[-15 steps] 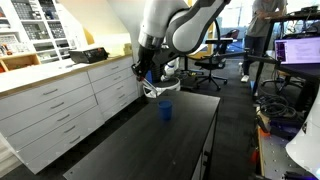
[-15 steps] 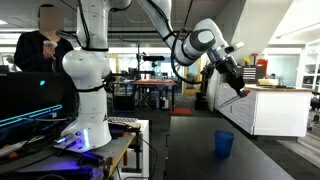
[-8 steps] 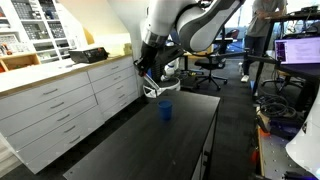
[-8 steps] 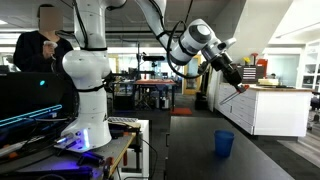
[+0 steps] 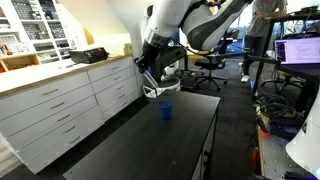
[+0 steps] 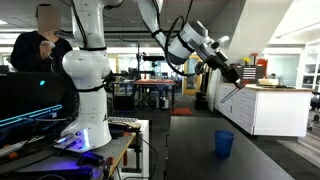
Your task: Put the marker in the cup
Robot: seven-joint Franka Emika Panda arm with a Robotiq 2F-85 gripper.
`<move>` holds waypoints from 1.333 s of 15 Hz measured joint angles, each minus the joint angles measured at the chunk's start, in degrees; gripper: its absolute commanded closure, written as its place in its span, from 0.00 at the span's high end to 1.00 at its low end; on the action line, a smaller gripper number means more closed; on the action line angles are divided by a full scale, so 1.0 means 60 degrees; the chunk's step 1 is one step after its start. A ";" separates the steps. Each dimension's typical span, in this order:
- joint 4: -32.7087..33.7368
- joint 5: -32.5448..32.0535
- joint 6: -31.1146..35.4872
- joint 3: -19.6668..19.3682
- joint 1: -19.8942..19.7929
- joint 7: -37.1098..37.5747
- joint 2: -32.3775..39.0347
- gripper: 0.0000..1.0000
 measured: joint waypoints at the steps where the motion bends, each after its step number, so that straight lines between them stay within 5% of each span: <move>1: -0.0006 -0.0448 -0.0018 0.0000 -0.0011 0.0470 -0.0060 0.06; 9: -0.0345 -0.3155 -0.0475 0.0004 -0.0095 0.3367 -0.0486 0.06; 20: -0.1176 -0.5552 -0.3416 0.0652 0.0002 0.6818 -0.1052 0.06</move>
